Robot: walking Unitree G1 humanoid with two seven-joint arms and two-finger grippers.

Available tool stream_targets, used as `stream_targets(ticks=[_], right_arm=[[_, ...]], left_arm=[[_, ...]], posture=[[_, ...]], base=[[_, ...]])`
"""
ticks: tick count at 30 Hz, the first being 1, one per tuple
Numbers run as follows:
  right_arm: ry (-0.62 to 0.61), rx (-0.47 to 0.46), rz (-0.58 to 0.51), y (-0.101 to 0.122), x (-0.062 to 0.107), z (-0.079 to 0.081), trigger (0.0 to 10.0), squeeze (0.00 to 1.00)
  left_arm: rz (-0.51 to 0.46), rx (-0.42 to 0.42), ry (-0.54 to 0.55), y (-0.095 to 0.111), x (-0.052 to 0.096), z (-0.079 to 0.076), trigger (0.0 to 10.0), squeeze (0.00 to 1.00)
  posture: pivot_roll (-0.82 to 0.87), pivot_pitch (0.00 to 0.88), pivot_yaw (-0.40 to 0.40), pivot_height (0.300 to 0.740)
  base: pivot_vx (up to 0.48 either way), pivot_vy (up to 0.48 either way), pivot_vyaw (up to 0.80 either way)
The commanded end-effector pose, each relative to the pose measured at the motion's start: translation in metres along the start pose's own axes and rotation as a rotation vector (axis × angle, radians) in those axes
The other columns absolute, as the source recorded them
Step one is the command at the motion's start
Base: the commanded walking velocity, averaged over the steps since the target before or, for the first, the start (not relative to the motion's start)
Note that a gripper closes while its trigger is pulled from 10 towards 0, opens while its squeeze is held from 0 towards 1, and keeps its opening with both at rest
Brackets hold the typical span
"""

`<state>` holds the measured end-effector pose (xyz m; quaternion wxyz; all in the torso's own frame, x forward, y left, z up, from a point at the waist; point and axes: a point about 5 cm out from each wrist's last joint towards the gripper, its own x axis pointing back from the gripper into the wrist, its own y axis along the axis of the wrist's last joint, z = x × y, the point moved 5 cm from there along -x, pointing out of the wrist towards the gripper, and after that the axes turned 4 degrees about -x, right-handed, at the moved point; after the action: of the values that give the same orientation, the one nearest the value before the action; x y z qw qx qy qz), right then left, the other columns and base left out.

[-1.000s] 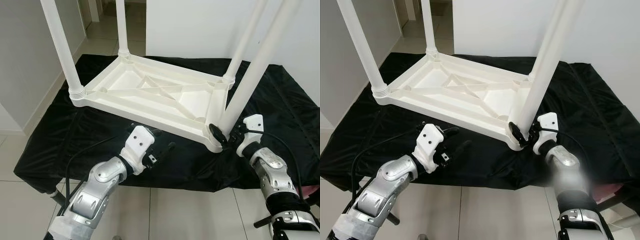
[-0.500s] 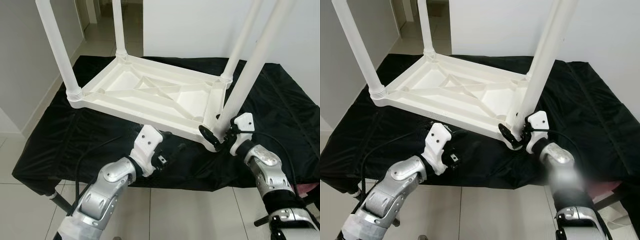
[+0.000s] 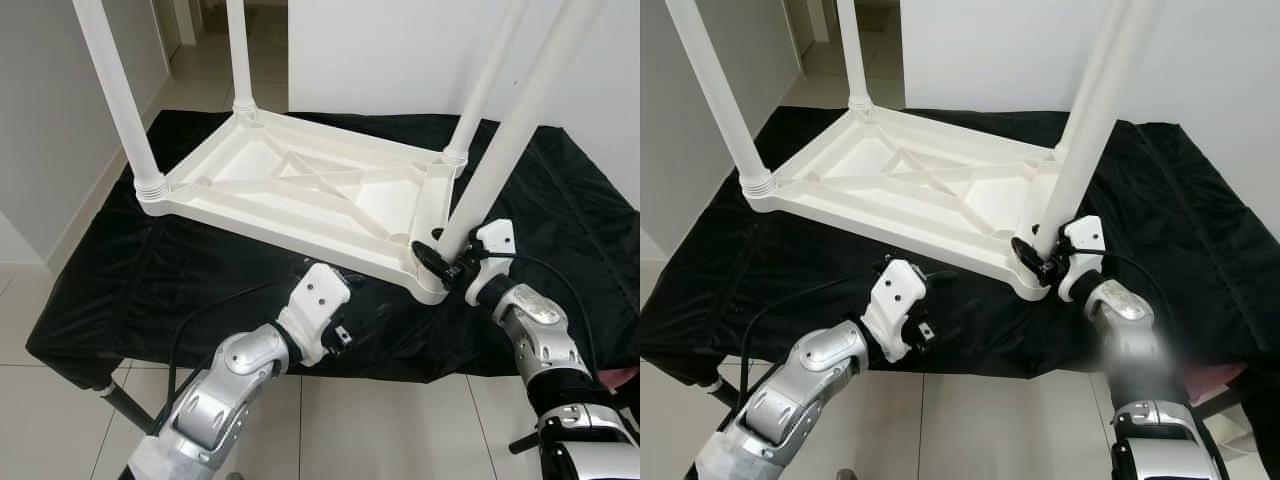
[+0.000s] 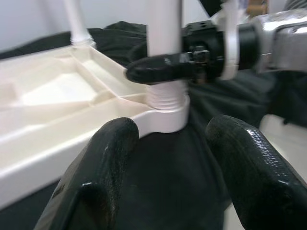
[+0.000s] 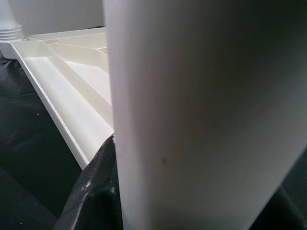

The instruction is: Building children table

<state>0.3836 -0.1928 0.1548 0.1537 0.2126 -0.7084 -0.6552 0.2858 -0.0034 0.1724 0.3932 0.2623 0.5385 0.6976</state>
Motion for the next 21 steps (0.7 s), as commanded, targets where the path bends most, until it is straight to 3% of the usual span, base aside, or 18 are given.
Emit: stream_targets(ticks=[1, 5, 6, 7, 11, 13, 16, 21], right_arm=[[-0.017, 0.004, 0.011, -0.005, 0.002, -0.001, 0.0, 0.0], [-0.036, -0.004, -0.008, -0.002, 0.001, -0.002, 0.0, 0.0], [-0.054, -0.002, -0.02, 0.0, 0.001, -0.003, 4.5, 0.0], [-0.077, -0.014, -0.037, 0.003, 0.001, -0.003, 10.0, 0.0], [-0.135, -0.03, -0.043, 0.004, -0.001, -0.004, 10.0, 0.0], [-0.258, -0.009, -0.017, 0.001, -0.004, 0.0, 10.0, 0.0], [-0.277, -0.012, -0.021, 0.002, -0.005, 0.002, 10.0, 0.0], [-0.452, -0.109, -0.023, -0.007, -0.004, 0.013, 10.0, 0.0]], left_arm=[[0.028, -0.054, -0.005, -0.006, -0.001, 0.002, 10.0, 0.0], [0.043, -0.057, 0.003, -0.008, -0.002, 0.005, 10.0, 0.0], [0.047, -0.047, 0.01, -0.009, -0.002, 0.007, 10.0, 0.0], [0.047, -0.045, 0.016, -0.009, -0.003, 0.008, 10.0, 0.0], [0.046, -0.041, 0.023, -0.009, -0.003, 0.009, 10.0, 0.0], [0.066, -0.01, 0.026, -0.012, -0.004, 0.008, 10.0, 0.0], [0.059, -0.001, 0.028, -0.011, -0.004, 0.008, 10.0, 0.0], [0.032, 0.029, 0.04, -0.007, -0.003, 0.01, 10.0, 0.0]], posture=[[0.01, 0.058, -0.014, 0.74], [0.01, 0.062, -0.014, 0.74], [0.01, 0.061, -0.016, 0.74], [0.01, 0.064, -0.018, 0.74], [0.01, 0.065, -0.018, 0.74], [0.0, 0.068, -0.019, 0.74], [0.0, 0.068, -0.019, 0.74], [0.0, 0.071, -0.017, 0.74]], base=[[0.0, 0.0, 0.0], [0.0, 0.0, 0.0], [0.0, 0.0, 0.0], [0.0, 0.0, 0.0], [0.0, 0.0, 0.0], [0.0, 0.0, 0.0], [0.0, 0.0, 0.0], [0.0, 0.0, 0.0]])
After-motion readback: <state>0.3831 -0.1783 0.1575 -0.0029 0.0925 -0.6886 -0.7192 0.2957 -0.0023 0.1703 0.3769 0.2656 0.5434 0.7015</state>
